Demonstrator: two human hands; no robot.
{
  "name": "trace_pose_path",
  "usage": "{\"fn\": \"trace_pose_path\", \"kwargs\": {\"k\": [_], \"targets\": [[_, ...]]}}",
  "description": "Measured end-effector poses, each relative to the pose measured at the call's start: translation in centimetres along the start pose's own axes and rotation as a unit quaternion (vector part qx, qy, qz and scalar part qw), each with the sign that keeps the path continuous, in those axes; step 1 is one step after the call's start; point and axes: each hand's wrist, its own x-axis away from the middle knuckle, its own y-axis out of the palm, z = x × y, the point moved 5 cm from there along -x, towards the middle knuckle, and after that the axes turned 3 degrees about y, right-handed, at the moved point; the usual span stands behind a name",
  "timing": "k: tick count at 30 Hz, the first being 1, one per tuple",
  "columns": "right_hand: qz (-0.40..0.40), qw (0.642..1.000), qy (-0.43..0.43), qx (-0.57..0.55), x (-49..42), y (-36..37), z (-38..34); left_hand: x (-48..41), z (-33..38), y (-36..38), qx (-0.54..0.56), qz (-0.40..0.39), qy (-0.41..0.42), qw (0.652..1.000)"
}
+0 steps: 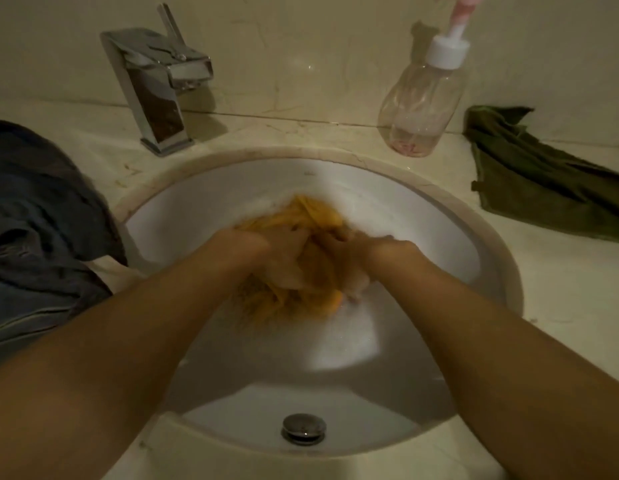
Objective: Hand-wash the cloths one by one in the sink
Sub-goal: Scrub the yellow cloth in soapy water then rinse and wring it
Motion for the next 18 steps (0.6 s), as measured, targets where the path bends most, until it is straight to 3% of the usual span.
{"fn": "trace_pose_path", "kwargs": {"k": [2, 4, 7, 9, 12, 15, 18], "targets": [[0.111, 0.992, -0.020, -0.055, -0.4, -0.8, -0.2, -0.1, -0.3, 0.6, -0.048, -0.027, -0.046, 0.997], [0.200, 0.971, -0.021, -0.130, -0.6, -1.9, -0.5, -0.4, -0.5, 0.4, 0.008, 0.004, -0.049, 0.999], [0.216, 0.934, -0.054, -0.279, -0.8, -2.7, -1.0, -0.3, -0.4, -0.3, 0.046, 0.066, -0.031, 0.996], [0.220, 0.886, -0.086, -0.400, 0.1, -3.8, -1.3, -0.4, -0.8, -1.1, 0.061, 0.101, -0.046, 0.992], [0.262, 0.779, -0.071, -0.565, 1.6, -5.7, 0.1, 0.1, -0.5, -3.4, 0.145, 0.181, -0.040, 0.972], [0.272, 0.736, -0.028, -0.620, 1.9, -6.3, 1.4, 0.5, 0.5, -4.3, 0.322, 0.235, -0.060, 0.915], [0.231, 0.711, -0.028, -0.663, 2.2, -6.0, 0.8, 0.8, 1.5, -4.4, 0.541, 0.239, -0.044, 0.805]]}}
